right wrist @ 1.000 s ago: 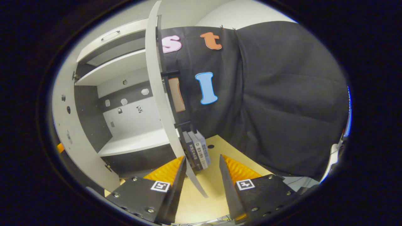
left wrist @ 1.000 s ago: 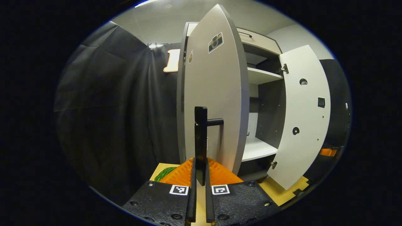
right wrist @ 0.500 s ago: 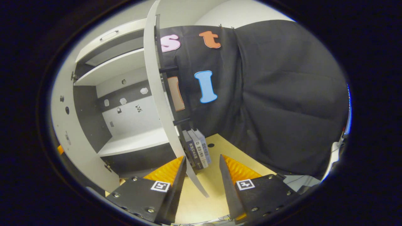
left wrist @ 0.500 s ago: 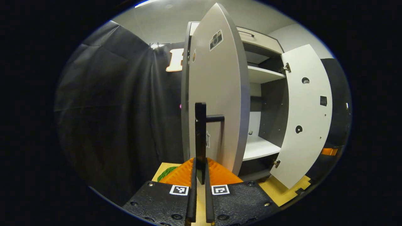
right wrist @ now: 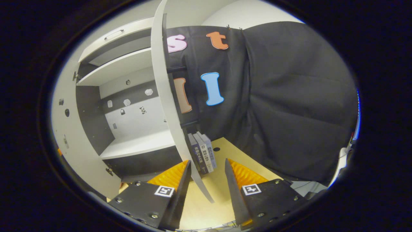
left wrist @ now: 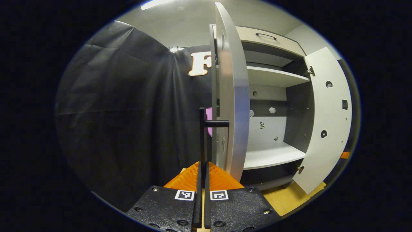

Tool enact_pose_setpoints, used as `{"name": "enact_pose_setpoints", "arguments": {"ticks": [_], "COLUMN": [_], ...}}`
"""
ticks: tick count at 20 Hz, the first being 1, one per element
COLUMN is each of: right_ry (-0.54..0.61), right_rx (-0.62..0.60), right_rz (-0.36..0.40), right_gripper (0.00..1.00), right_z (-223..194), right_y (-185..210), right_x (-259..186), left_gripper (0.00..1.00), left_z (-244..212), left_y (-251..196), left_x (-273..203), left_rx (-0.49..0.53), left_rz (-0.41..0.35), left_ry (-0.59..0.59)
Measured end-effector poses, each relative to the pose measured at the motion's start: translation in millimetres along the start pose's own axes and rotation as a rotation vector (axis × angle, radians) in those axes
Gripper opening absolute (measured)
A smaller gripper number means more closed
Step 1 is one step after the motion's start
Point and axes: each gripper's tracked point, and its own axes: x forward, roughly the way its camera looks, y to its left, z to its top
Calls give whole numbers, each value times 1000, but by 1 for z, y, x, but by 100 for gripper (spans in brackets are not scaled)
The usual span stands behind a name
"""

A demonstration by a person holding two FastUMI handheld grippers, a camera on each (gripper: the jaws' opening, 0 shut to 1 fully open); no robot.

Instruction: Open the right door of the double-door shoe cabinet with the right hand, and open the left door with the left hand.

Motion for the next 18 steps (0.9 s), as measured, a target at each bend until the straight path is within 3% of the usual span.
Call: {"name": "enact_pose_setpoints", "arguments": {"ticks": [3, 9, 10, 12, 13, 14, 16, 17, 18], "right_ry": [10, -22, -37, -71, -86, -95, -109, -115, -118], "right_rx": [-6, -85, -97, -117, -126, -136, -156, -163, -169], "right_rz": [4, 6, 5, 18, 27, 47, 96, 120, 148], "right_gripper": [62, 62, 57, 62, 58, 62, 62, 58, 62], "right_z": [0, 14, 20, 29, 33, 36, 40, 42, 43], "right_y": [3, 17, 22, 36, 43, 52, 76, 89, 102], "right_x": [0, -23, -28, -39, -44, -51, -59, -60, -62], "left_gripper": [8, 6, 6, 5, 5, 5, 4, 4, 4], "left_z": [-2, 25, 33, 46, 53, 61, 70, 70, 71], "left_y": [2, -3, -11, -23, -30, -37, -59, -71, -82], "left_x": [-3, -28, -35, -44, -49, -52, -59, -62, -61], "left_rx": [-82, -26, -36, -40, -41, -40, -47, -50, -51], "left_rz": [-21, -21, -40, -69, -89, -102, -164, -201, -230], "left_ry": [1, -37, -52, -75, -85, -102, -121, -117, -122]}}
